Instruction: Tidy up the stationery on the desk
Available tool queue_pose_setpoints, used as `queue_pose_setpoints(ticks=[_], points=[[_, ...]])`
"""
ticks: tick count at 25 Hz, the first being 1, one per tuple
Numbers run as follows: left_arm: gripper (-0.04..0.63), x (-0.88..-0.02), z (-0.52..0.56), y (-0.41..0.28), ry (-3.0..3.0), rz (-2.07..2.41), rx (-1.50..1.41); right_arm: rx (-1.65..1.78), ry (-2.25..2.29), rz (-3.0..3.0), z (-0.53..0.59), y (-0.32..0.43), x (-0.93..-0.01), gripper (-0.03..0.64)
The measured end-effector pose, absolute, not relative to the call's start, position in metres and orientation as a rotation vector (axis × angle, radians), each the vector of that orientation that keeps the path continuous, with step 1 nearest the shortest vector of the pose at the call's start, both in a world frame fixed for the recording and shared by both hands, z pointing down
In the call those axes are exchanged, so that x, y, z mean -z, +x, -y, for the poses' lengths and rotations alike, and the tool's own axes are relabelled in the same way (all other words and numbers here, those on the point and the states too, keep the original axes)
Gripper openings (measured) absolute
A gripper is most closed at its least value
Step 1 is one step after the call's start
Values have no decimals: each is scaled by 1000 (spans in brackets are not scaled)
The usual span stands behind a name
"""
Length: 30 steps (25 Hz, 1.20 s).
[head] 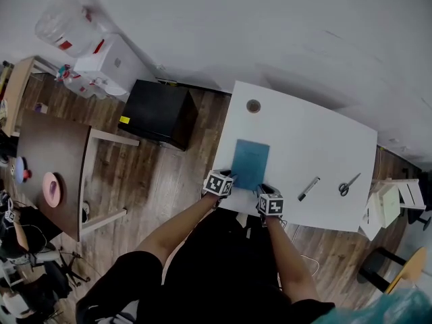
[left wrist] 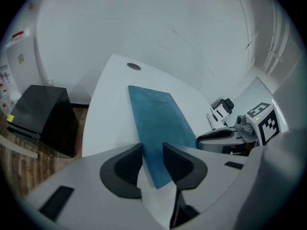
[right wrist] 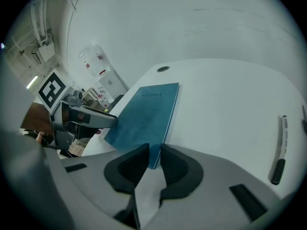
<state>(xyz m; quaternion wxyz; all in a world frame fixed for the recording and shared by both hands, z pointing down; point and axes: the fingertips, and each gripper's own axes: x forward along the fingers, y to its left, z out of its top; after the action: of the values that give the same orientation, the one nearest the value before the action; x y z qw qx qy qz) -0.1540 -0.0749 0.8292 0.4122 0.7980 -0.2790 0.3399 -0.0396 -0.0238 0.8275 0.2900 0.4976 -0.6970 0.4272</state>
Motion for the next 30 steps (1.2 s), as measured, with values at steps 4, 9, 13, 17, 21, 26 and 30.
queue_pose_setpoints(ticks=[4, 9, 13, 17, 21, 26, 30], points=[[129, -828, 71, -157, 2031, 689, -870, -1135, 1340, 1861, 22, -37, -822, 81], [133, -817, 53, -161, 2068, 747, -862, -1182, 1528, 1845, 13, 17, -798, 81], [133, -813, 30, -154, 2051, 791, -796, -1211, 1702, 1755, -4, 85, -790, 81], [132, -802, 15, -124, 2063, 807, -708, -1222, 1837, 1644, -19, 150, -789, 81], [124, -794, 10, -82, 2084, 808, -682, -1251, 1907, 1580, -23, 193, -797, 81], [47, -784, 12, -44, 2098, 831, -654, -1239, 1913, 1558, -17, 220, -805, 81], [34, -783, 8, -29, 2092, 844, -672, -1290, 1893, 1569, -13, 227, -812, 89]])
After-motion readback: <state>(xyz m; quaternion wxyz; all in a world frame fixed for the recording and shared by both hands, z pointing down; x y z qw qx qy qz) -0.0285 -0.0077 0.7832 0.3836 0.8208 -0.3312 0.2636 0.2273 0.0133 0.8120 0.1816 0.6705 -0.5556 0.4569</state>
